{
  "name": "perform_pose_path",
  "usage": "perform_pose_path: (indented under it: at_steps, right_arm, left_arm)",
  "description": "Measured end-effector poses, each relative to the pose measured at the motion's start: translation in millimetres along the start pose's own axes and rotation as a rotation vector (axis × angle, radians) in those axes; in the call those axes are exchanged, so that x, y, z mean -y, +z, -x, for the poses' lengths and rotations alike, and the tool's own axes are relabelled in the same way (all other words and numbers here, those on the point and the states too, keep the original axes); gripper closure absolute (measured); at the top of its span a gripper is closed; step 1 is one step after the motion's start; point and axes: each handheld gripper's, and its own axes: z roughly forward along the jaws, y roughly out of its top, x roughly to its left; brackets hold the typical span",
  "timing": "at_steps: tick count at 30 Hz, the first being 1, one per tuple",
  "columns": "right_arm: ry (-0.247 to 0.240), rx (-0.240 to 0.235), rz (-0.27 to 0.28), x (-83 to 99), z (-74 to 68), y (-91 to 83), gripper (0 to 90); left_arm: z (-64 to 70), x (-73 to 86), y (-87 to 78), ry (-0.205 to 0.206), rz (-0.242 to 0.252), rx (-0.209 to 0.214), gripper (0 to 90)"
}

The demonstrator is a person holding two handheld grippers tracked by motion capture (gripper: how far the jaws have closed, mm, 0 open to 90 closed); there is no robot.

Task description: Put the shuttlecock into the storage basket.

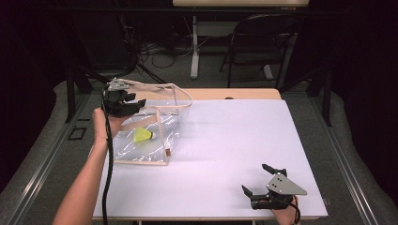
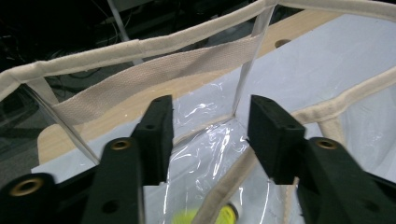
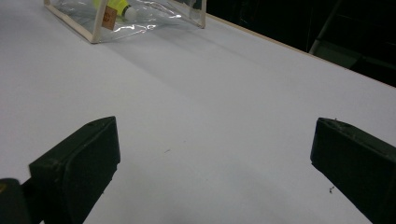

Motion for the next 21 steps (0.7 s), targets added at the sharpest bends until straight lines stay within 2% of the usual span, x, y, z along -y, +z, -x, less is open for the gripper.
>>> perform_pose_path:
  at_steps: [10, 21]
  right_arm:
    - [0.003, 0.001, 0.006, 0.6, 1.6, -1.1, 0.9]
    - [0.008, -0.004, 0.006, 1.5, 2.0, -1.6, 0.9]
  left_arm:
    - [13.7, 0.9, -13.9, 0.026, 0.047, 0.016, 18.2]
    - [34.3, 8.0, -25.2, 0.057, 0.093, 0.030, 6.3]
